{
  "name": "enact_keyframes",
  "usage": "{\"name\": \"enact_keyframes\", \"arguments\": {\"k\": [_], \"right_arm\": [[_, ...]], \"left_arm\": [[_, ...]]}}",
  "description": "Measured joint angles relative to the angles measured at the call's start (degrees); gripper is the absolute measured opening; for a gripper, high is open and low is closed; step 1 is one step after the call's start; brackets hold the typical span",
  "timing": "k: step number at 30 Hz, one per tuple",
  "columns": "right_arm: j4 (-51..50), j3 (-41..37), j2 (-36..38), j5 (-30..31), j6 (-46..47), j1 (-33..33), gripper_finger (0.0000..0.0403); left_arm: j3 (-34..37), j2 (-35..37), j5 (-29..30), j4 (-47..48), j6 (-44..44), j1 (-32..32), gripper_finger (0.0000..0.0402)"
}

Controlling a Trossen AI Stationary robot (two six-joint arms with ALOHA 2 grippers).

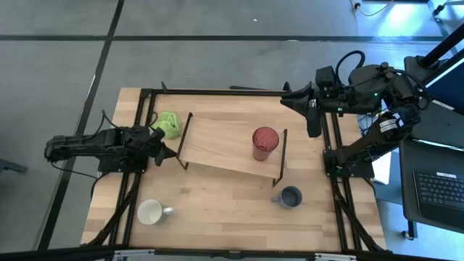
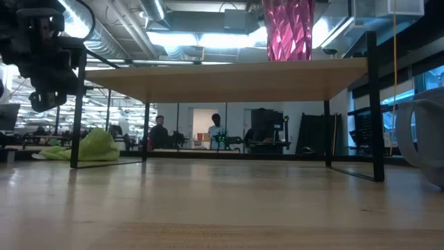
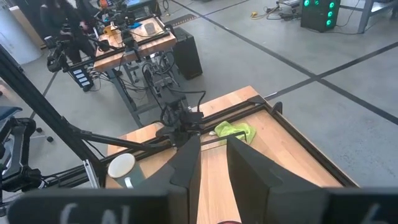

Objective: Stack small to large cups/mugs on shelf
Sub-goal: Adjust the shelf on the table

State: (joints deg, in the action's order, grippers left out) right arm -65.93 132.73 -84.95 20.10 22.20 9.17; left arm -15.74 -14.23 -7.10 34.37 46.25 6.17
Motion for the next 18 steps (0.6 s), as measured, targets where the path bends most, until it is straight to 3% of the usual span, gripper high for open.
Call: {"name": "enact_keyframes", "arguments": {"k": [7, 18], "right_arm": [[-0.04, 0.0, 0.0, -0.02, 0.0, 0.0, 0.0079], [-2.88, 0.0, 0.73, 2.46, 1.33, -0.04, 0.0079]], "left_arm": [[2.33, -2.16, -1.4, -7.71, 2.86, -3.07, 0.0], [2.66, -4.29, 2.18, -11.43, 8.53, -11.62, 0.0]]}}
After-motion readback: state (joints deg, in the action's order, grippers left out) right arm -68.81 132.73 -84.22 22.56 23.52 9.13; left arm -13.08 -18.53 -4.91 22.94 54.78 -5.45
